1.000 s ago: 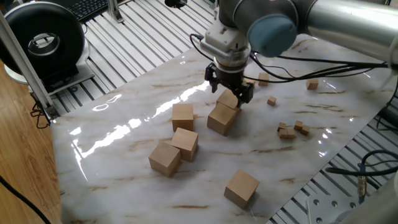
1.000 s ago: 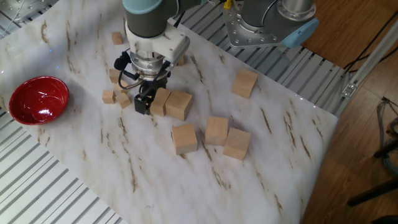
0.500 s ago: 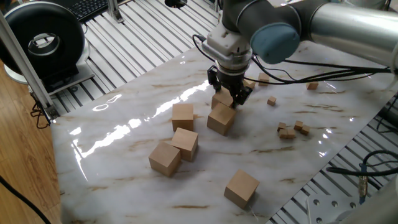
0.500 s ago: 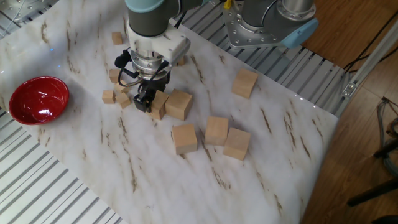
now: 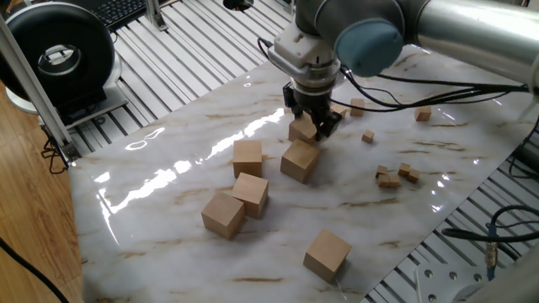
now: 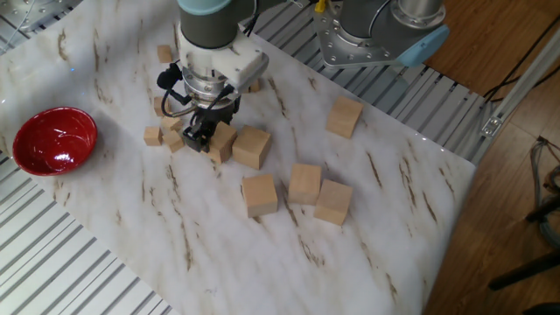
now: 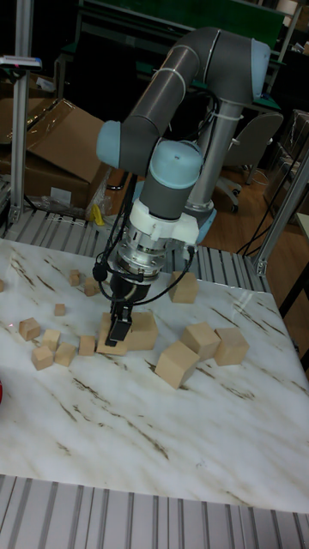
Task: Stack the blocks in a vertical line of five
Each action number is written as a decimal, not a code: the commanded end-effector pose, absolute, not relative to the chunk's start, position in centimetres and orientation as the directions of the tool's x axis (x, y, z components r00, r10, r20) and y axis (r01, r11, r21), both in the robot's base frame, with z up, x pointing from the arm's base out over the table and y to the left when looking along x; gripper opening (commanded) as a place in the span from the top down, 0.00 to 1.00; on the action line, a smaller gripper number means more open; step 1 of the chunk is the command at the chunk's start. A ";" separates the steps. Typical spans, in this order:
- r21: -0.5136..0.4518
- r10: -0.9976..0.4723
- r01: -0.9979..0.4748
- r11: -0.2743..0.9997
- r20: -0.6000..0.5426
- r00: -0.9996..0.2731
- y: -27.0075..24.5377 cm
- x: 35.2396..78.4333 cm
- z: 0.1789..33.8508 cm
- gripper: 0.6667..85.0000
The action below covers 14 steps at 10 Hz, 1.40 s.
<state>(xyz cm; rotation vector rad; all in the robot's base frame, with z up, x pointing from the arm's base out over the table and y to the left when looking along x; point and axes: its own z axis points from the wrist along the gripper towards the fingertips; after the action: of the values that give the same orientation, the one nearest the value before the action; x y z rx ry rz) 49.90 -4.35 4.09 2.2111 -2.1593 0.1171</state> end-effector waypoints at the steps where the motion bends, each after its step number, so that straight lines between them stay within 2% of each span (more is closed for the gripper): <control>1: 0.005 -0.998 -1.000 -0.010 0.066 0.010 -4.8 51.4 5.0 0.62; 3: 0.034 -0.996 -0.999 -0.030 0.084 0.033 -5.7 53.0 6.4 0.62; 5: 0.056 -0.997 -0.998 0.007 0.079 -0.002 -5.1 53.4 6.8 0.62; 10: 0.045 -0.996 -0.998 0.041 0.082 -0.038 -2.7 56.5 5.7 0.62; 14: 0.009 -0.994 -0.998 0.069 0.086 -0.068 -3.4 59.0 4.1 0.64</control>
<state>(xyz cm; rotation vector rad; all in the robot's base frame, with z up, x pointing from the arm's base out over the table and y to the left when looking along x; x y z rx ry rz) 57.36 -3.38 4.93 2.1165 -2.1986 0.0692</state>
